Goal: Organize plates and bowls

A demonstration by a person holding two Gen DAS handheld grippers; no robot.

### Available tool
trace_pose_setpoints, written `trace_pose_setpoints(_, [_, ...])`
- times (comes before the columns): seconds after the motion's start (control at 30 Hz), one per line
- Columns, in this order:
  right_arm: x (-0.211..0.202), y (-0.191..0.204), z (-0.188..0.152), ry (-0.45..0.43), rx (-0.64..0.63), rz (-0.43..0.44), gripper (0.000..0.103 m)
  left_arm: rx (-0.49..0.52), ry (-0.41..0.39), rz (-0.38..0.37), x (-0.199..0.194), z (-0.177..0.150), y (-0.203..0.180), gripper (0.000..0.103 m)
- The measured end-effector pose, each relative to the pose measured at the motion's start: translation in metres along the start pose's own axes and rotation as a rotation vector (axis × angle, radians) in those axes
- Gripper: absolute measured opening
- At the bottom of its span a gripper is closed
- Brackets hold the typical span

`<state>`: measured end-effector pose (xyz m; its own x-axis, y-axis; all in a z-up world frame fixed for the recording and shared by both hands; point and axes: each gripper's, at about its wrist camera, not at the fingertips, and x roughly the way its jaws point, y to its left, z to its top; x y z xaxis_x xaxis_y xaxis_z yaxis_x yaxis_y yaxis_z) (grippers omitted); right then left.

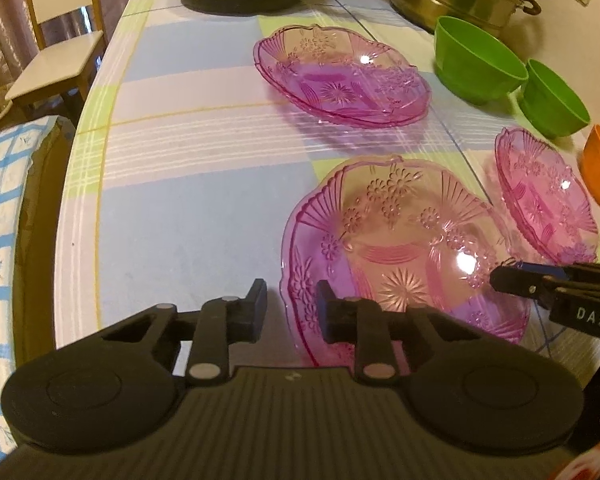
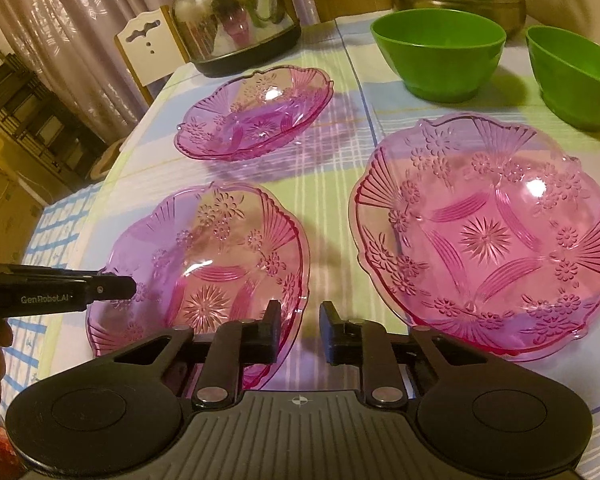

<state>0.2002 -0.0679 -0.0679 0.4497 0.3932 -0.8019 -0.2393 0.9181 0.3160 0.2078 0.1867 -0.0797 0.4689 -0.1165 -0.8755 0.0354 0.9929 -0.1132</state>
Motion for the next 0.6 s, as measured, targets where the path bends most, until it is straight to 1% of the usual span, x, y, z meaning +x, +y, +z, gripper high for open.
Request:
trace_pose_setpoints(0.1, [0.0011,0.0009,0.0003,0.001,0.002,0.007,0.015,-0.008,-0.001,-0.006,0.0003,0.0015,-0.0007,0.018])
trace_pose_setpoints(0.13, [0.0010,0.0013,0.0004,0.001,0.002,0.010,0.012,-0.011,0.000,-0.009,0.0004,0.0019,-0.0011,0.016])
trace_pose_setpoints(0.17, [0.0011,0.0018,0.0004,0.002,0.003,0.014,0.011,-0.013,-0.001,-0.009,0.0003,0.0018,-0.0010,0.016])
trace_pose_setpoints(0.6, [-0.0029,0.0028,0.0016,-0.008,0.006,0.027,0.011,-0.026,-0.008,0.007,-0.0091,0.0045,-0.0030,0.014])
